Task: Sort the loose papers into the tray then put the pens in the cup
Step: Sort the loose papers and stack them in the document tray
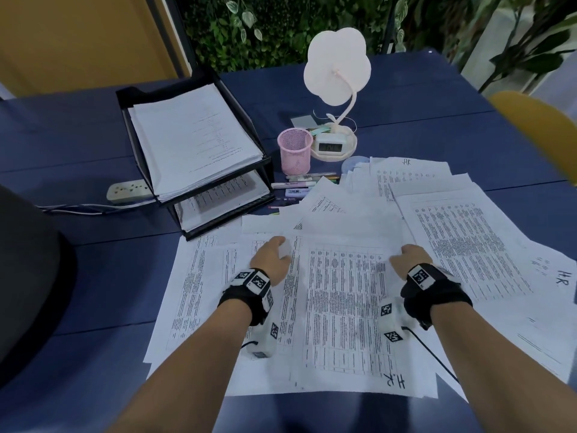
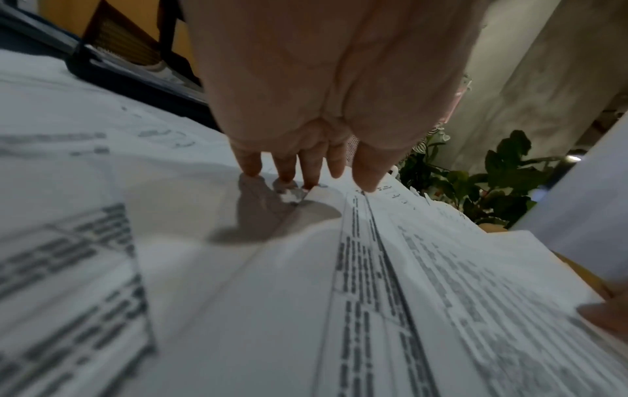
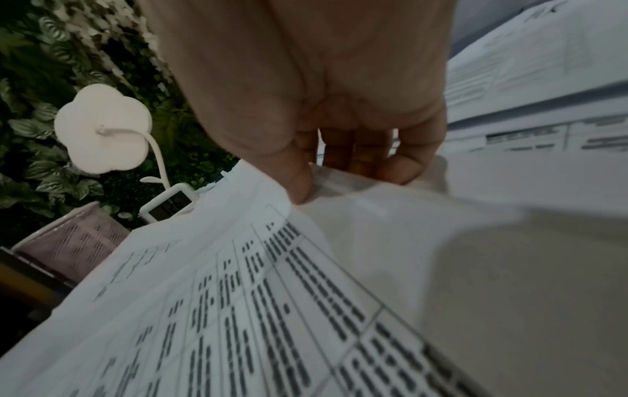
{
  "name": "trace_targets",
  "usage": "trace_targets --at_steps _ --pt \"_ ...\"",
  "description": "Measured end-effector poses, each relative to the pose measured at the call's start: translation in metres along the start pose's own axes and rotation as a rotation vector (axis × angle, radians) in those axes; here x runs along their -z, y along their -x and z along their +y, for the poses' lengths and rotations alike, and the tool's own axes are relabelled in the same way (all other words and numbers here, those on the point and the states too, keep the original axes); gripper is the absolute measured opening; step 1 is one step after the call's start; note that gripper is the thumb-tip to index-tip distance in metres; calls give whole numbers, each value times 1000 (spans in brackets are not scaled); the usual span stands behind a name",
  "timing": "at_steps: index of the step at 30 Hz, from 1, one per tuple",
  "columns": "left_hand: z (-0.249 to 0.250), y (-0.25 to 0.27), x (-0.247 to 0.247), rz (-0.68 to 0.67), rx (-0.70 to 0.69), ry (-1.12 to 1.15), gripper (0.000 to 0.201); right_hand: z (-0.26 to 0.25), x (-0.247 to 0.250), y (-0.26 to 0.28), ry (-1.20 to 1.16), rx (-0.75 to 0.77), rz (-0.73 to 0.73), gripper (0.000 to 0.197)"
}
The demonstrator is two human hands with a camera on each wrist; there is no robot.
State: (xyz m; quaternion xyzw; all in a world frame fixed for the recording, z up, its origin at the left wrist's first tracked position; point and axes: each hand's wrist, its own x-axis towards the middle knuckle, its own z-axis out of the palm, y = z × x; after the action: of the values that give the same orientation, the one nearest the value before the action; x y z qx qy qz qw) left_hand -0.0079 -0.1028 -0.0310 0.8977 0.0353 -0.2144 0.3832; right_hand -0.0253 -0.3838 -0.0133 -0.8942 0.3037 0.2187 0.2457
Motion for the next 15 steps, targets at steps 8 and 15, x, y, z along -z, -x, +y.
trace_targets --at_steps 8,15 --pt "12 3 -1 92 148 137 33 -8 5 10 -30 19 -77 37" --pt "3 13 -7 149 183 436 31 -31 -16 19 -249 38 -7 35"
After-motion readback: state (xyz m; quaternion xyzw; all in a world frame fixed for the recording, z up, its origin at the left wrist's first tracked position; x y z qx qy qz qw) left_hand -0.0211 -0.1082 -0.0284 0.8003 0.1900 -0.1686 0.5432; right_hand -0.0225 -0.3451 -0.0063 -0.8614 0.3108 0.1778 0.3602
